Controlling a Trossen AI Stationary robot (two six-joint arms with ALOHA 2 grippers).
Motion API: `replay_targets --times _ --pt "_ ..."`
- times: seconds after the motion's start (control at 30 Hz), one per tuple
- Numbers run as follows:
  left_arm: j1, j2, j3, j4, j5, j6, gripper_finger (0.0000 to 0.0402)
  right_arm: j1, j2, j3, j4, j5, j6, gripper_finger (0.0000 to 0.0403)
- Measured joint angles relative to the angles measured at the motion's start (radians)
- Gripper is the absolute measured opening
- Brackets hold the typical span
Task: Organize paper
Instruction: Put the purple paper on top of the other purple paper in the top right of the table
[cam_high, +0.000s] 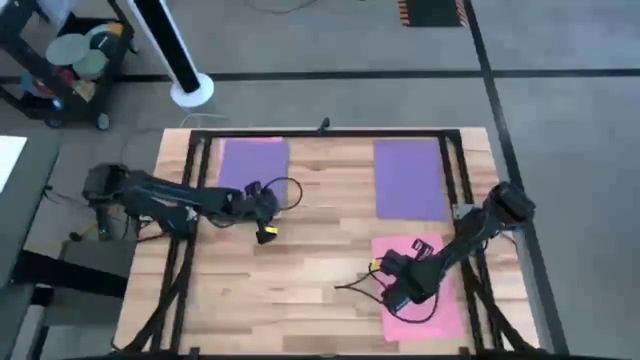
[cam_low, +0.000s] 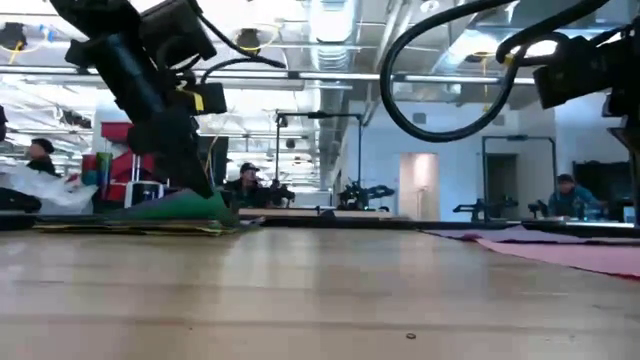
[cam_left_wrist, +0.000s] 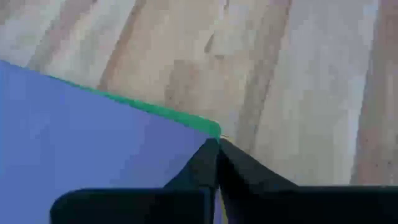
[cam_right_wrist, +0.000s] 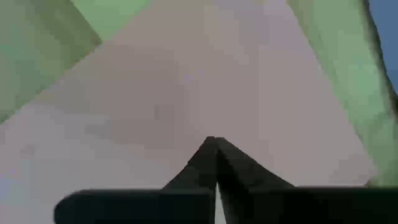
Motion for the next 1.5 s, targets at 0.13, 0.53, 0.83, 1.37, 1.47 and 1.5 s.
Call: replay_targets --times 0.13,0.53,0.83,1.37,1.47,1.5 --pt "0.000 0.005 0.000 -0.021 0.001 0.001 0.0055 0.000 0.000 0.000 0.000 0.000 0.000 0.0000" --pt "0.000 0.005 0.000 -0.065 0.002 0.027 0.0132 0.000 0.000 0.000 0.000 0.000 -0.001 0.0000" --pt "0.000 0.005 0.000 -0.097 -0.004 0.029 0.0104 0.000 0.000 0.000 0.000 0.000 -0.004 0.0000" --pt "0.002 0.009 0.000 0.240 0.100 0.130 0.0001 -0.006 0.000 0.000 0.000 0.000 -0.020 0.0000" --pt "0.006 0.050 0.014 0.313 0.100 0.143 0.0001 -0.008 0.000 0.000 0.000 0.000 -0.028 0.0000" --pt "0.007 0.075 0.028 0.342 0.100 0.144 0.0001 -0.010 0.000 0.000 -0.002 0.000 -0.027 0.0000"
